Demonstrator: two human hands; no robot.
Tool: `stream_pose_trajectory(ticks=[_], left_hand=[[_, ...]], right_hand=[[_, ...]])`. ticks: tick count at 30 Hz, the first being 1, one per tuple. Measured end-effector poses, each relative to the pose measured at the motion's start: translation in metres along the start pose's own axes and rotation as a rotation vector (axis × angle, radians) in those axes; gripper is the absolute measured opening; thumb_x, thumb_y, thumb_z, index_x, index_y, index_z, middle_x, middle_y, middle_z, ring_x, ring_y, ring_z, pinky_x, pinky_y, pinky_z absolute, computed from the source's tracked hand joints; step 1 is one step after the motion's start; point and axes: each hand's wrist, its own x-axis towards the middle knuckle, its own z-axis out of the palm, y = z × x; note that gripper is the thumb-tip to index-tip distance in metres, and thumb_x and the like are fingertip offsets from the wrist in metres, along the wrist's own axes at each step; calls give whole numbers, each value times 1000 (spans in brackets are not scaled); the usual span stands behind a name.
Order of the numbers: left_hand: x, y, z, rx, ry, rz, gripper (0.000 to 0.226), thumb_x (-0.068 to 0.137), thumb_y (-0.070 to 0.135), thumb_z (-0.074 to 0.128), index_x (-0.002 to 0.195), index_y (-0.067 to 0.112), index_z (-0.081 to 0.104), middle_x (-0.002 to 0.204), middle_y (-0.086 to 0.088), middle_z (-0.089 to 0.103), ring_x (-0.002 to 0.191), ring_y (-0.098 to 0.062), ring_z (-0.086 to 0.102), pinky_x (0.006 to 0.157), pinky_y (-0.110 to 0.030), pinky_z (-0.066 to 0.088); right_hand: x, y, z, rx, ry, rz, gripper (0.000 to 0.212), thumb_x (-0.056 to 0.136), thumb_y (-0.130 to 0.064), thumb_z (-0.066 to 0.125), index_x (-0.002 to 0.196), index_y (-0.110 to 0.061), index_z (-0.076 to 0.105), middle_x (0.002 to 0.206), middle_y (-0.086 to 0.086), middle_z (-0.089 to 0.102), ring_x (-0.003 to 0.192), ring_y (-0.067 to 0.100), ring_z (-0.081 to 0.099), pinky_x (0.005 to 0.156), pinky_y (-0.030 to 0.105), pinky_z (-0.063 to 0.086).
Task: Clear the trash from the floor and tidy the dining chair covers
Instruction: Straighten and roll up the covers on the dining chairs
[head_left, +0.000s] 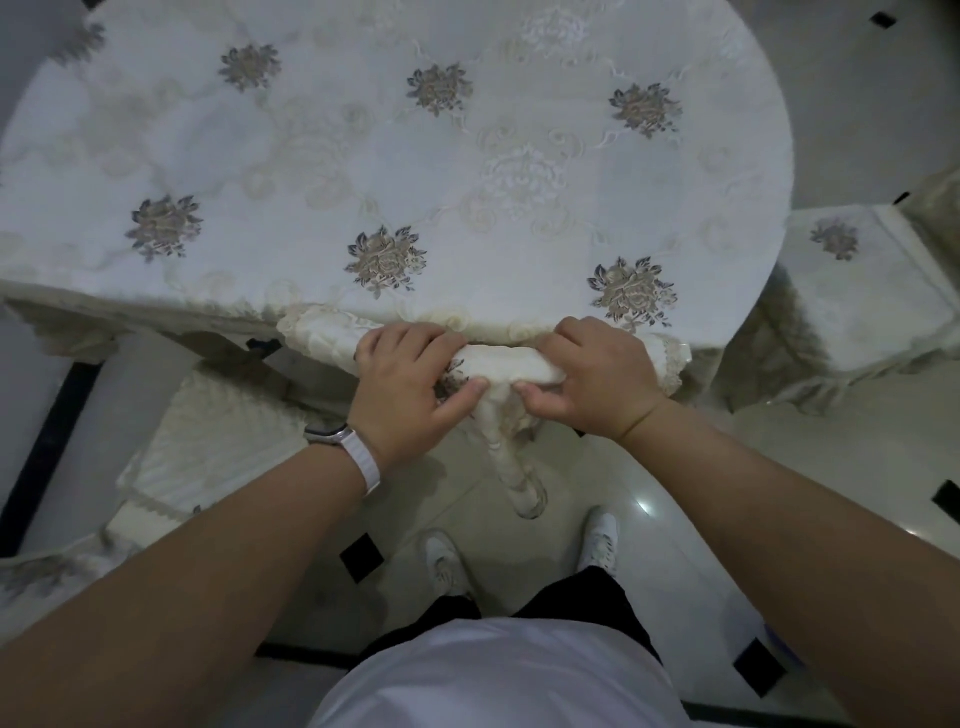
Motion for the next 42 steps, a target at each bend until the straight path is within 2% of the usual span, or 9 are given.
stream_pose_trajectory(ticks=[8,12,16,19,23,31,35,39,42], left_hand=[[-3,0,-8,5,-62,7,50,90,58,50,113,18,68,111,1,65,106,-25,56,99,-43,33],[-5,6,-18,37,-132,6,52,94,57,44,119,16,66,123,0,63,116,-23,54,107,-41,28],[-14,16,-27,-13,-39,-196,46,94,47,53,119,11,66,126,-5,62,120,-24,54,104,-46,40],[-28,19,-36,26,21,-352,45,94,44,52,122,11,66,130,-7,61,124,-24,52,105,-48,41],[-57,22,-51,140,61,-415,40,96,36,51,125,13,65,132,-8,60,124,-29,54,101,-52,42],[-122,14,-97,336,134,-677,44,95,41,49,126,13,64,136,-11,59,129,-33,51,102,-56,40],[-154,-8,-117,369,212,-783,45,95,41,48,126,12,64,137,-12,58,130,-33,51,103,-55,40],[-185,-38,-133,365,222,-849,45,95,43,47,128,15,63,138,-10,57,131,-31,49,104,-55,40],[-206,-62,-151,361,253,-891,47,95,44,47,128,15,63,138,-9,57,130,-31,50,104,-54,40]], right_hand=[[2,-4,-8,80,-172,9,50,81,-58,54,88,-12,70,73,4,57,65,26,55,52,32,39],[11,-9,-15,137,-278,-28,45,79,-52,53,95,-12,67,82,4,61,73,27,58,54,36,47],[31,-15,-20,220,-373,-133,47,83,-49,48,108,-14,65,97,1,65,87,27,60,64,35,49],[48,-17,-17,248,-387,-249,49,88,-47,48,119,-13,64,111,3,66,98,27,61,74,35,50],[71,-27,-9,270,-403,-440,49,91,-43,53,124,-9,61,121,9,63,106,29,58,84,41,51],[109,-95,6,258,-515,-687,55,92,-51,44,126,-11,58,126,9,59,113,29,54,89,41,50],[122,-140,14,255,-546,-730,57,91,-53,42,128,-13,59,130,7,58,119,27,53,91,42,51],[139,-188,23,218,-557,-790,56,90,-52,44,127,-13,61,130,7,59,120,27,54,92,40,49],[152,-229,28,207,-575,-800,58,91,-54,38,130,-16,58,133,5,57,123,26,52,96,42,48]])
